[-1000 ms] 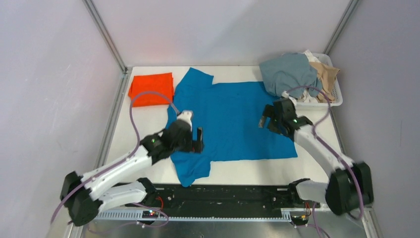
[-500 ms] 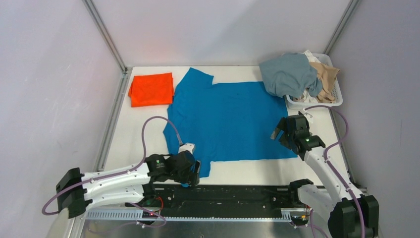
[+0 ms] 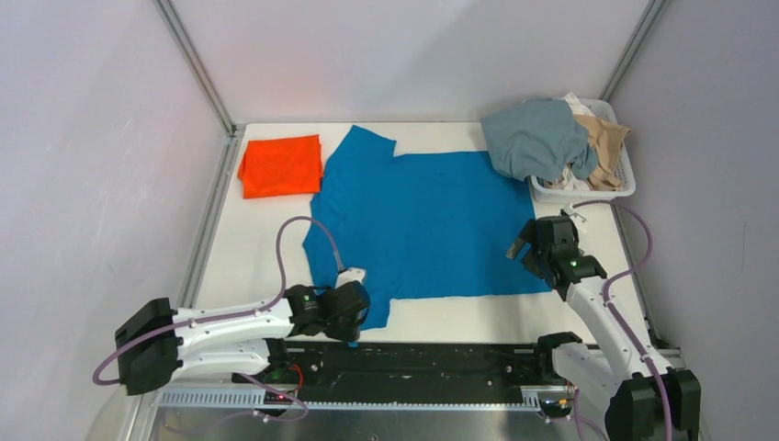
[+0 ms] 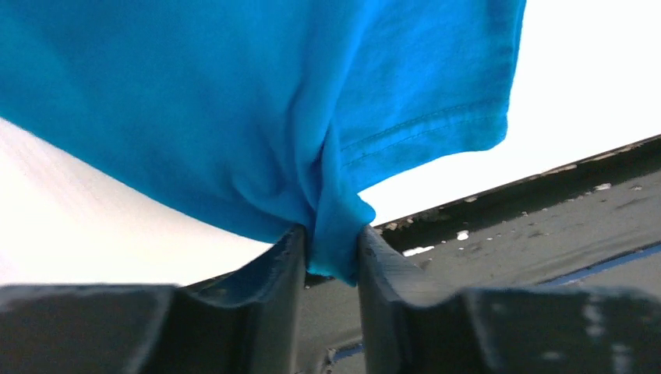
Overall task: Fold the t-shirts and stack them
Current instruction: Grab the side of the flattened tshirt closest away from the robot with both arms
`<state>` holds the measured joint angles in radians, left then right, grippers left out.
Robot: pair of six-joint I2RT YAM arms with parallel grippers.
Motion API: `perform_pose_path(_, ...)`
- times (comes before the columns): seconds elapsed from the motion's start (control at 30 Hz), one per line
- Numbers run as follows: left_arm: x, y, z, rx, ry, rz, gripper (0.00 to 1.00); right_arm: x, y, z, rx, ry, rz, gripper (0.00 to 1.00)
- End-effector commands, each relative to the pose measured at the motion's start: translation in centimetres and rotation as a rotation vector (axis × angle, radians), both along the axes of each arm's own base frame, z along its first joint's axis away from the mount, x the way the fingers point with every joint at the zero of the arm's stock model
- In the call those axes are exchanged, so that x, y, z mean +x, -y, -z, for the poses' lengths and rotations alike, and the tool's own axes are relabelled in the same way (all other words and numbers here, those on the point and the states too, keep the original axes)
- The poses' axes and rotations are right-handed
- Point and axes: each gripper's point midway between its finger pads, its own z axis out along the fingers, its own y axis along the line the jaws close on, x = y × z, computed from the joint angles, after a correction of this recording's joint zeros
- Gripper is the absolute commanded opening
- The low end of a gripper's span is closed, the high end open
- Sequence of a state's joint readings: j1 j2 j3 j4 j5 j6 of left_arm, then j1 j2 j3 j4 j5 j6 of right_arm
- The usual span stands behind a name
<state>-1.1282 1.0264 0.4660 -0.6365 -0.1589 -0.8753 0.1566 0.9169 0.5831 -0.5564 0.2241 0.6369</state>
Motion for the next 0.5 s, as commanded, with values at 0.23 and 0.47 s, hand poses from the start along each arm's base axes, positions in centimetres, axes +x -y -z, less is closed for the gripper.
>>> perform_pose_path(0.23,0.9,0.4,-0.9,0.021,0.047,0.033,0.00,-2.0,1.6,0.4,0.032,0.019,0.132,0.95)
perform_pose_path(0.47,1.1,1.0,-2.8,-0.020,0.075,0.081,0.00,-3.6,1.6,3.8,0.060,-0.041,0.149,0.82)
